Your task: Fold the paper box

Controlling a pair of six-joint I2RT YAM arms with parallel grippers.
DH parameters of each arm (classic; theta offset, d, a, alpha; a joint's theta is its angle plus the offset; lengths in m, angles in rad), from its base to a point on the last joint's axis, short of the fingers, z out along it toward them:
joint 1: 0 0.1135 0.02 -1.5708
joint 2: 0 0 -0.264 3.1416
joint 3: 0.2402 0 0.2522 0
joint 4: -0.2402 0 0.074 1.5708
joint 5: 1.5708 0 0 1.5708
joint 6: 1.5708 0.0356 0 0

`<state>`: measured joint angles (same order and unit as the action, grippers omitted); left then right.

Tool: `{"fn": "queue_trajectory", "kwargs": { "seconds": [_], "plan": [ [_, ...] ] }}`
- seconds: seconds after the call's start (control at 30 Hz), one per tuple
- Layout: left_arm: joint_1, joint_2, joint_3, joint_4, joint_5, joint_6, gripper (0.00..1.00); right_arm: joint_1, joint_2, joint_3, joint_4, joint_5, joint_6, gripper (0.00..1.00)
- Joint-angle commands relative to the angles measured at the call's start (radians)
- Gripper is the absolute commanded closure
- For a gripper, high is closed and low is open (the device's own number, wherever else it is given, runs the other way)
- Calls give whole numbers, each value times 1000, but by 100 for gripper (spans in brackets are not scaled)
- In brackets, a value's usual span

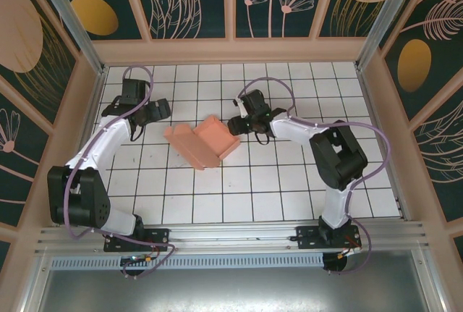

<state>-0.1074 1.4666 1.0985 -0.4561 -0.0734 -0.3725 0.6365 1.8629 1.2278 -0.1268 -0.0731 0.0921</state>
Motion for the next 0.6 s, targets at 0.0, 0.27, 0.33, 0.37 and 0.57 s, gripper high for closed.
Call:
{"fn": "queue_trajectory", "kwargs": {
  "seconds": [0.0,0.27,0.33,0.37,0.57],
  "plan": [
    [8,-24,-13,11,-17,-14,1,31,-19,28,53,21,-38,36],
    [14,-30,-26,10,-35,-10,1,54,136,207,-49,42,-35,42],
    [17,-34,-33,9,-35,-8,1,54,186,269,-82,50,-28,44],
    [16,-37,-38,8,-36,-7,1,54,212,305,-103,53,-29,45],
    [20,-53,-59,2,-47,5,1,49,325,442,-184,84,-28,49]
  ]
}}
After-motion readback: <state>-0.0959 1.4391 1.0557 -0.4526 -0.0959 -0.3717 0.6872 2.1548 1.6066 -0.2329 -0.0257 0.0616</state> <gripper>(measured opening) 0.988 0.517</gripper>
